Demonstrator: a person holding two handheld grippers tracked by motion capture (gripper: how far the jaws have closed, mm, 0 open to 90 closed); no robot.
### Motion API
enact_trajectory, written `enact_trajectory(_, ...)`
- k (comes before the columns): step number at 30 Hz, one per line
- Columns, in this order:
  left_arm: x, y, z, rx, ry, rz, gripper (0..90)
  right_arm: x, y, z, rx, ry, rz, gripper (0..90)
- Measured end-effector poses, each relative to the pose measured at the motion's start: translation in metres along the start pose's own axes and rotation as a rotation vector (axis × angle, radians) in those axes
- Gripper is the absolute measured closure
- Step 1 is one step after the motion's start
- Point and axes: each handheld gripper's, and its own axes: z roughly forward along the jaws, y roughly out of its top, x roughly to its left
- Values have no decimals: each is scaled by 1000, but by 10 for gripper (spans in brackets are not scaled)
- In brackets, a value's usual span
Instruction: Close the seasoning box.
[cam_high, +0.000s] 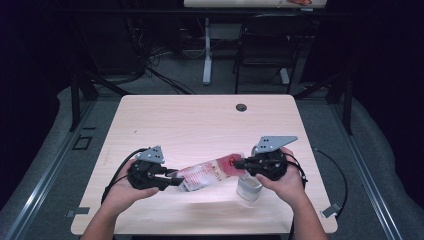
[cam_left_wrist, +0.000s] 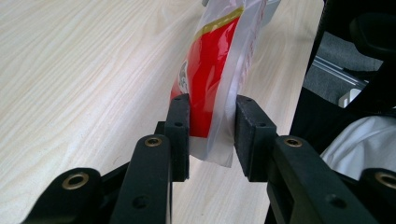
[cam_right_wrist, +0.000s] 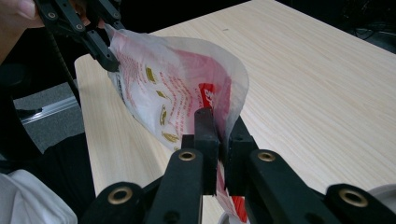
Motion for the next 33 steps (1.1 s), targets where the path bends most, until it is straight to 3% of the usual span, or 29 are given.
enact_trajectory(17,4,15,-4,38,-9,6,694,-2,-1,-3,2,-8,3,875)
enact_trajectory(33,4,34,-9,117,1,35,697,-3,-2,-4,4,-15,3,875)
